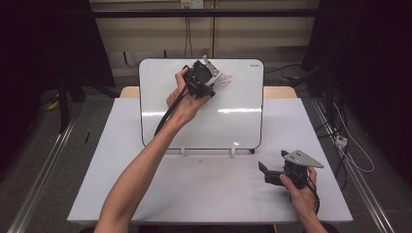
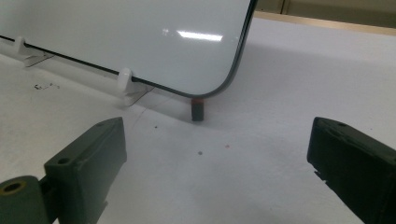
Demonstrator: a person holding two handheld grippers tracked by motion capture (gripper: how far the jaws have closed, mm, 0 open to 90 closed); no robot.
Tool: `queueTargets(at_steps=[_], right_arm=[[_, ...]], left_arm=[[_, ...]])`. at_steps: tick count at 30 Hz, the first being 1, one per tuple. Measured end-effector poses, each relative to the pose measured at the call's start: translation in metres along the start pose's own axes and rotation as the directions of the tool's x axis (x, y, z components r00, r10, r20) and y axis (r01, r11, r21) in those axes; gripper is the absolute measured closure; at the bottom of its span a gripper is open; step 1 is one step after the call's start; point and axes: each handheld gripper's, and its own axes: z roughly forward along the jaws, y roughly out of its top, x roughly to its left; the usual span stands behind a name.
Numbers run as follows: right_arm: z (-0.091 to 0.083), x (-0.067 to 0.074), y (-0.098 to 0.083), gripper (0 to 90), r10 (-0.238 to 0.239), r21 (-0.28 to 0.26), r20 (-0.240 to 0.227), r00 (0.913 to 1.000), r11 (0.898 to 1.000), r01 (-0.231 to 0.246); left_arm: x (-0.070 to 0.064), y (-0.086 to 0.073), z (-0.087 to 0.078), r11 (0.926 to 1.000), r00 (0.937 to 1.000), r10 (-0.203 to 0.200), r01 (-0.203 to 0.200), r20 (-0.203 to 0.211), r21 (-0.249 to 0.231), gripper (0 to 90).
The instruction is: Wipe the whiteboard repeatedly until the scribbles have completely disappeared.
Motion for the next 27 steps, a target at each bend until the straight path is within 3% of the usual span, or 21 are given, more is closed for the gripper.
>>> queueTargets(at_steps=[11, 13, 14, 20, 24, 25, 27], right_arm=[[0.000, 0.001, 0.001, 4.4, 0.001, 0.001, 0.000, 1.0000, 1.000, -0.001], [0.000, 0.001, 0.001, 4.4, 0.000, 0.001, -0.002, 1.0000, 1.000, 0.000], [0.000, 0.001, 0.001, 4.4, -0.002, 0.002, -0.003, 1.0000, 1.000, 0.002], [0.000, 0.001, 0.001, 4.4, -0.001, 0.000, -0.002, 1.0000, 1.000, 0.001], [0.000, 0.002, 0.001, 4.4, -0.002, -0.001, 0.000, 1.0000, 1.000, 0.002], [-0.001, 0.002, 0.001, 4.3, -0.002, -0.001, -0.001, 1.0000, 1.000, 0.002], [-0.001, 0.001, 0.001, 4.3, -0.006, -0.002, -0.001, 1.0000, 1.000, 0.006]], left_arm=[[-0.019, 0.009, 0.005, 0.9978, 0.9978, 0.065, -0.065, 0.012, 0.015, 31.0], [-0.021, 0.011, 0.004, 0.9948, 0.9954, 0.095, -0.096, 0.010, 0.035, 31.0], [-0.024, 0.011, 0.005, 0.9962, 0.9964, 0.084, -0.084, 0.012, 0.025, 31.0], [-0.039, 0.014, 0.006, 0.9916, 0.9917, 0.126, -0.127, 0.028, 0.026, 31.0], [-0.058, 0.017, 0.007, 0.9868, 0.9855, 0.160, -0.161, 0.057, 0.017, 31.0], [-0.065, 0.018, 0.007, 0.9812, 0.9796, 0.190, -0.192, 0.066, 0.022, 31.0], [-0.080, 0.020, 0.008, 0.9754, 0.9738, 0.218, -0.220, 0.065, 0.020, 31.0]])
